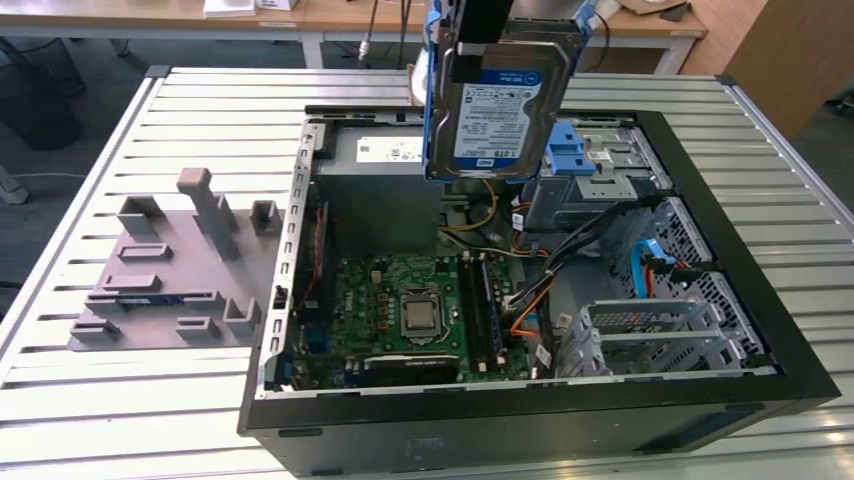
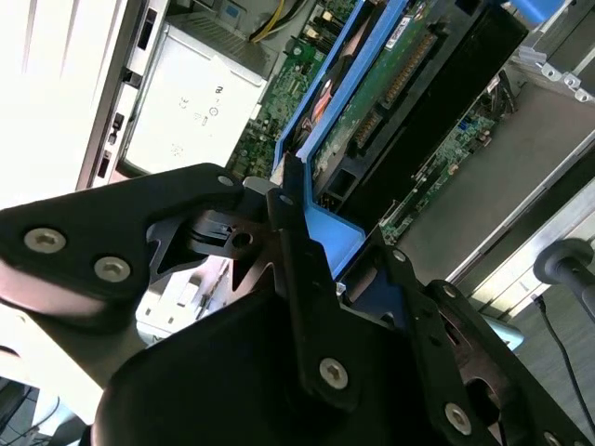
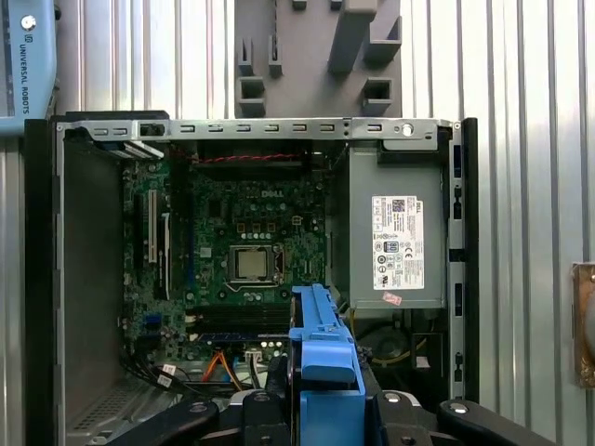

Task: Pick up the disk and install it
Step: 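Pick up the disk, then insert the disk into the insertion slot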

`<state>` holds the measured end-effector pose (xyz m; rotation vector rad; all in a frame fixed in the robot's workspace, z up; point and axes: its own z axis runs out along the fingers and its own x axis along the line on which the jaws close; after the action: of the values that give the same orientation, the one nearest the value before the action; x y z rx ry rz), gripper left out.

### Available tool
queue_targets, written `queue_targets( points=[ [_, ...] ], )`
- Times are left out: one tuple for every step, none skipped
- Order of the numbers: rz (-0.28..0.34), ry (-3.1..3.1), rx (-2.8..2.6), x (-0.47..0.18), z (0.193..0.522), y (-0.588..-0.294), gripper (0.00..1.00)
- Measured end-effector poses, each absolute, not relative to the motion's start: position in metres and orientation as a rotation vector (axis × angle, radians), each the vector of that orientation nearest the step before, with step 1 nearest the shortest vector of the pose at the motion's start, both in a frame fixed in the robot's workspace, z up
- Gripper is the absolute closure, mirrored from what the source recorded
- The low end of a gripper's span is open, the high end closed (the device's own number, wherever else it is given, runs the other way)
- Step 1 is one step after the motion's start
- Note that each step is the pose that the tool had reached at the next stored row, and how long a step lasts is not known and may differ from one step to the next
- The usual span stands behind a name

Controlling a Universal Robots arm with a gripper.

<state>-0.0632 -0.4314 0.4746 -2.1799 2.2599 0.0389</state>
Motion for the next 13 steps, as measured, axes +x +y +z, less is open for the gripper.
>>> queue_targets(
  points=[
    [0.039,2.260,-2.180,-0.0632,0.4746,-0.4314,0.63],
    [0.039,2.260,-2.180,-0.0632,0.4746,-0.4316,0.63],
    [0.039,2.260,-2.180,-0.0631,0.4745,-0.4318,0.63],
    [0.039,2.260,-2.180,-0.0631,0.4745,-0.4318,0.63],
    [0.039,2.260,-2.180,-0.0631,0.4745,-0.4318,0.63],
    [0.039,2.260,-2.180,-0.0631,0.4745,-0.4318,0.63],
    [0.039,2.260,-2.180,-0.0631,0.4745,-0.4318,0.63],
    [0.039,2.260,-2.180,-0.0631,0.4745,-0.4318,0.63],
    [0.039,2.260,-2.180,-0.0631,0.4745,-0.4318,0.63],
    [0.039,2.260,-2.180,-0.0631,0.4745,-0.4319,0.63],
    [0.039,2.260,-2.180,-0.0631,0.4745,-0.4321,0.63],
    [0.039,2.260,-2.180,-0.0631,0.4746,-0.4325,0.63],
    [0.039,2.260,-2.180,-0.0630,0.4745,-0.4330,0.63]
  ],
)
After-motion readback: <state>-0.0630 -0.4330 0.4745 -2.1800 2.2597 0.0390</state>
